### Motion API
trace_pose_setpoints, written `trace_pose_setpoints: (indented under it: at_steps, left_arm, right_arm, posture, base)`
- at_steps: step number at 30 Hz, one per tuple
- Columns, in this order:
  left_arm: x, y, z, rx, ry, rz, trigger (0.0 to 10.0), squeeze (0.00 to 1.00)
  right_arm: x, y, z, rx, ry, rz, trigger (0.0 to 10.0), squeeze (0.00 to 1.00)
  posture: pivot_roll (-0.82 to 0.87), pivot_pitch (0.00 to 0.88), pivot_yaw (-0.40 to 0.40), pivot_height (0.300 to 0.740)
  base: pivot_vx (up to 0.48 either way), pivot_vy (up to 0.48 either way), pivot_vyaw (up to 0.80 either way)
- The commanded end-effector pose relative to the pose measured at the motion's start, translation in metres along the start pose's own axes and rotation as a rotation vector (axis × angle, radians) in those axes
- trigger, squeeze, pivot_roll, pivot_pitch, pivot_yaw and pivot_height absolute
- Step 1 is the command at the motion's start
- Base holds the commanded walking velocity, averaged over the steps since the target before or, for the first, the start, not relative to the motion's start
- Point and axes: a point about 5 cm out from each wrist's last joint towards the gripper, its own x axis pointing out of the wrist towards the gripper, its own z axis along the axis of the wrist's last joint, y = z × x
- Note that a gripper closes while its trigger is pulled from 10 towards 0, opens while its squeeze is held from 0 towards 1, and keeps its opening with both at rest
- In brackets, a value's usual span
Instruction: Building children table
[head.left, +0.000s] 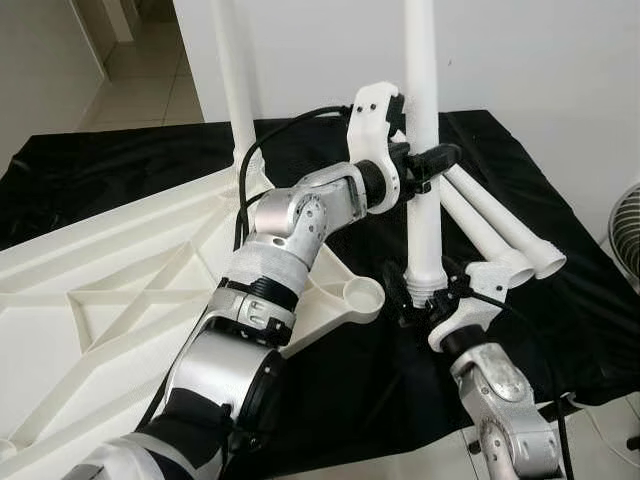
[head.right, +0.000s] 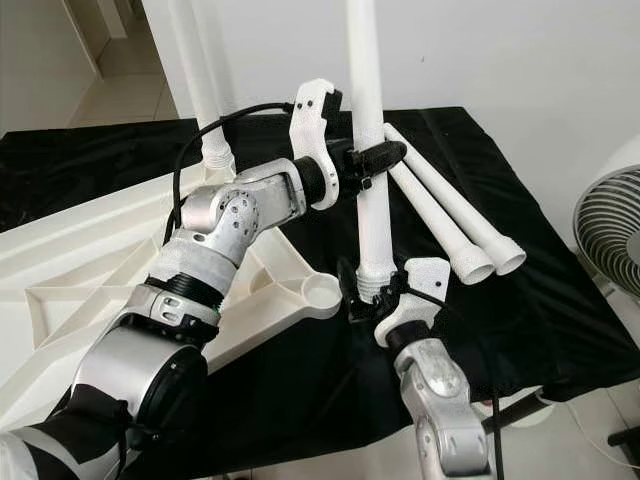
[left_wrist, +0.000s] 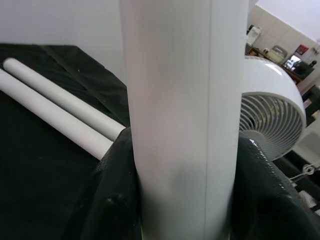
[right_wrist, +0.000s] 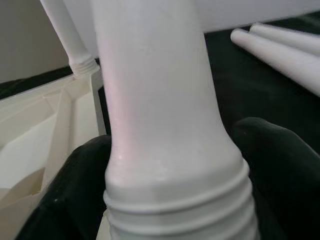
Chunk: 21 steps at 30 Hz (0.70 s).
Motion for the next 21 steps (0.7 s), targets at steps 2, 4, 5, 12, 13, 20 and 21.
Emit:
trace_pose_setpoints:
  at_steps: [2, 4, 5, 12, 13, 20, 21]
  left_arm:
    - [-0.001, -0.009, 0.002, 0.069, -0.029, -0.039, 10.0, 0.0]
    - [-0.002, -0.014, -0.002, 0.097, -0.039, -0.043, 10.0, 0.0]
    - [-0.002, -0.016, -0.003, 0.105, -0.041, -0.044, 10.0, 0.0]
    - [-0.002, -0.028, -0.013, 0.13, -0.048, -0.056, 10.0, 0.0]
    - [-0.002, -0.028, -0.013, 0.13, -0.048, -0.056, 10.0, 0.0]
    - [-0.002, -0.033, -0.015, 0.142, -0.056, -0.061, 10.0, 0.0]
    - [-0.002, -0.035, -0.015, 0.161, -0.06, -0.061, 10.0, 0.0]
  right_arm:
    - [0.004, 0.001, 0.009, 0.016, 0.027, 0.026, 10.0, 0.0]
    - [0.011, 0.001, 0.015, -0.004, 0.035, 0.038, 10.0, 0.0]
    - [0.012, 0.001, 0.016, -0.01, 0.035, 0.041, 10.0, 0.0]
    - [0.023, 0.0, 0.024, -0.043, 0.069, 0.053, 10.0, 0.0]
    - [0.023, 0.0, 0.024, -0.043, 0.069, 0.053, 10.0, 0.0]
    - [0.028, 0.0, 0.024, -0.069, 0.119, 0.066, 10.0, 0.0]
    - [0.029, 0.0, 0.025, -0.087, 0.136, 0.076, 10.0, 0.0]
  posture:
    - [-0.09, 0.115, 0.048, 0.74]
    - [-0.09, 0.115, 0.048, 0.74]
    - [-0.09, 0.115, 0.048, 0.74]
    - [-0.08, 0.112, 0.046, 0.74]
    - [-0.08, 0.112, 0.046, 0.74]
    - [-0.07, 0.106, 0.042, 0.74]
    - [-0.07, 0.106, 0.042, 0.74]
  base:
    - [0.0, 0.0, 0.0]
    - [0.0, 0.0, 0.0]
    - [0.0, 0.0, 0.0]
    - [0.0, 0.0, 0.0]
    - [0.0, 0.0, 0.0]
    - [0.0, 0.0, 0.0]
    - [0.0, 0.0, 0.0]
